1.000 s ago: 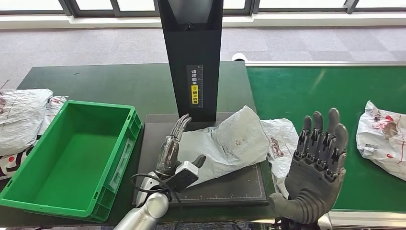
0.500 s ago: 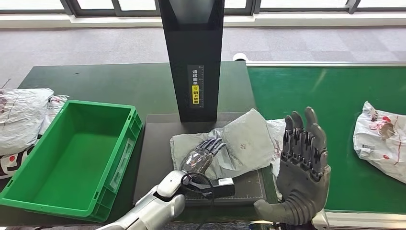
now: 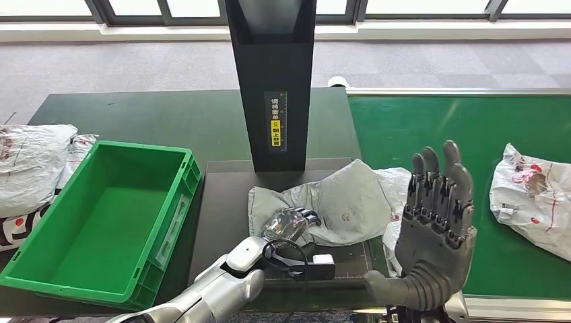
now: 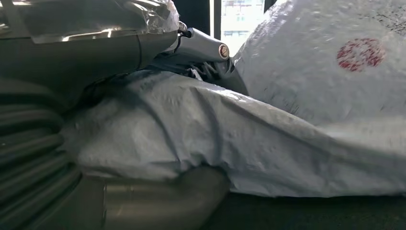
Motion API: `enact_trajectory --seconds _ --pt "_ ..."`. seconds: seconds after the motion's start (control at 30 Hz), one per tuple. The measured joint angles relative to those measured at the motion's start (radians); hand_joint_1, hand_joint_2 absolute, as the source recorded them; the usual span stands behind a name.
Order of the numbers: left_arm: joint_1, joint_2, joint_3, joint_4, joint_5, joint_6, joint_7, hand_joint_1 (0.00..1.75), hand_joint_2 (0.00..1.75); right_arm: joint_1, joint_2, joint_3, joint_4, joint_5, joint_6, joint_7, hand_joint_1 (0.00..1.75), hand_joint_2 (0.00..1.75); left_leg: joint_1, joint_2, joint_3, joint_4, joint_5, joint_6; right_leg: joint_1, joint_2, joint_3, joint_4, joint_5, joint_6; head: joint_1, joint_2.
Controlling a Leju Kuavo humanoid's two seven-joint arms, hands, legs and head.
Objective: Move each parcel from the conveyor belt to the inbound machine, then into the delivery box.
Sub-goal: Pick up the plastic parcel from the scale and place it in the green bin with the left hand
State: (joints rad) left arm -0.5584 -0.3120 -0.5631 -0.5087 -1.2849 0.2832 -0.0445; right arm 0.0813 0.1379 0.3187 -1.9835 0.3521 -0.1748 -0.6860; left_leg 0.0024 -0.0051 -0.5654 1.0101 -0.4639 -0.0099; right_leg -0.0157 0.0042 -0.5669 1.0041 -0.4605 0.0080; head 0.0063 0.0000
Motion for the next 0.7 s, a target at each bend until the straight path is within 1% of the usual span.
enact_trajectory --seconds 0.1,0.17,0.3,0.4,0.6,0.7 --pt "0.017 0.005 0.004 -0.021 0.024 0.073 -0.017 1.75 1.75 0.008 0.001 -0.002 -0.001 -0.013 -0.002 -0.005 0.00 1.75 0.000 0.000 0.000 0.000 0.001 0.000 0.000 0.000 -0.001 0.000 0.000 0.000 0.000 0.000" --pt "0.040 0.014 0.014 -0.061 0.035 0.104 -0.025 1.75 1.75 0.011 -0.001 -0.002 -0.001 -0.033 -0.007 -0.009 0.00 1.75 0.000 0.000 -0.001 0.000 0.000 0.000 0.000 0.000 -0.002 0.000 0.000 0.000 0.000 0.000" --pt "0.091 0.033 0.038 -0.160 0.032 0.101 -0.027 1.75 1.75 0.011 -0.012 -0.002 0.000 -0.059 -0.016 -0.012 0.00 1.75 0.000 0.000 -0.004 0.000 0.000 0.000 0.000 0.000 -0.005 0.000 0.000 0.000 0.000 0.000" --pt "0.114 0.044 0.049 -0.206 0.029 0.096 -0.028 1.75 1.75 0.011 -0.016 -0.002 0.001 -0.063 -0.018 -0.012 0.00 1.75 0.000 0.000 -0.005 0.000 0.000 0.000 0.000 0.000 -0.006 0.000 0.000 0.000 0.000 0.000" --pt "0.134 0.058 0.052 -0.251 0.028 0.096 -0.028 1.75 1.75 0.011 -0.020 -0.002 0.001 -0.065 -0.018 -0.013 0.00 1.75 0.000 0.000 -0.005 0.000 0.000 0.000 0.000 0.000 -0.006 0.000 0.000 0.000 0.000 0.000" --pt "0.144 0.061 0.055 -0.264 0.026 0.112 -0.029 1.75 1.75 0.011 -0.022 -0.002 0.001 -0.064 -0.018 -0.013 0.00 1.75 0.000 0.000 -0.006 0.000 0.000 0.000 0.000 0.000 -0.006 0.000 0.000 0.000 0.000 0.000"
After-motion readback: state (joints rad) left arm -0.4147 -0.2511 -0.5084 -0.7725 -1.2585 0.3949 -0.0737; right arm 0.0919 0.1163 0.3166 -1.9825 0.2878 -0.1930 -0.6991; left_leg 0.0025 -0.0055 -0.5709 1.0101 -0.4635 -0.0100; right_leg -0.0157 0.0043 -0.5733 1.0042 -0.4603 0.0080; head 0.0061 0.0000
